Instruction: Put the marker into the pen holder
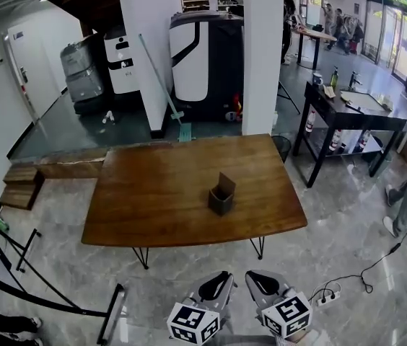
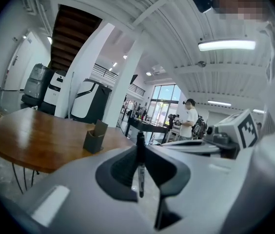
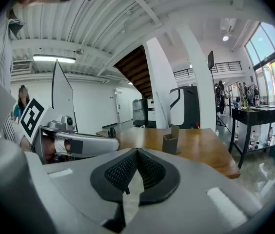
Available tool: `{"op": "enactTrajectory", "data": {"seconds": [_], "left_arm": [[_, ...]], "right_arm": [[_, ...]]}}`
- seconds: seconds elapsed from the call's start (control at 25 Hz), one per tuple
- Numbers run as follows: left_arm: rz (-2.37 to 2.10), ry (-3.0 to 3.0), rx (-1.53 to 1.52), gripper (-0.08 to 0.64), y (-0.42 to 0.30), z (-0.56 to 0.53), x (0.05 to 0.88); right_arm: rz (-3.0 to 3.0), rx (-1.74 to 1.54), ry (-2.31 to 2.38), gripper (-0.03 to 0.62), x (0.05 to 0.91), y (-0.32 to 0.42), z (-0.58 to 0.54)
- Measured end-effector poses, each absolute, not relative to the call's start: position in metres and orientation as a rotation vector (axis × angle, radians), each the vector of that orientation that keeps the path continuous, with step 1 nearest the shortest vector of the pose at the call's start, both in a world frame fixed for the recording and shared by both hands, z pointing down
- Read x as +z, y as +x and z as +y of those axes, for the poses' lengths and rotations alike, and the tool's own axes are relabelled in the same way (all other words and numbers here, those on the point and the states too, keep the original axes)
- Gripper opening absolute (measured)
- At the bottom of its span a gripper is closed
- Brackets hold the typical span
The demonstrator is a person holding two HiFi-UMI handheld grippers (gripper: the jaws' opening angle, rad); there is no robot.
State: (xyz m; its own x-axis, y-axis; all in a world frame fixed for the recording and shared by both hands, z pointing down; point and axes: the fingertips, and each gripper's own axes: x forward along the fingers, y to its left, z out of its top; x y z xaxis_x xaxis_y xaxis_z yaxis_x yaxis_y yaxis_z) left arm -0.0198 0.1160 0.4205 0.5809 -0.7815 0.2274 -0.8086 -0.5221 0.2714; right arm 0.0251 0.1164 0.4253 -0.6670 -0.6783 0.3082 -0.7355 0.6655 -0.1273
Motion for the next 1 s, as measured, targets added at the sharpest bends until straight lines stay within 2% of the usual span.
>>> {"op": "enactTrajectory", "data": {"seconds": [0.44, 1.0], "left_arm": [[-1.235, 2.493, 0.105, 0.043, -0.054, -0.037, 0.412], [-1.238, 2.452, 0.135, 0.043, -0.058, -0.086, 0.428]], "right_arm": [[-2.606, 0.352, 1.249, 0.000, 0.418, 0.000, -0.032], [-2.610, 0.443, 1.232, 0.000, 0.435, -0.001, -0.075]]}}
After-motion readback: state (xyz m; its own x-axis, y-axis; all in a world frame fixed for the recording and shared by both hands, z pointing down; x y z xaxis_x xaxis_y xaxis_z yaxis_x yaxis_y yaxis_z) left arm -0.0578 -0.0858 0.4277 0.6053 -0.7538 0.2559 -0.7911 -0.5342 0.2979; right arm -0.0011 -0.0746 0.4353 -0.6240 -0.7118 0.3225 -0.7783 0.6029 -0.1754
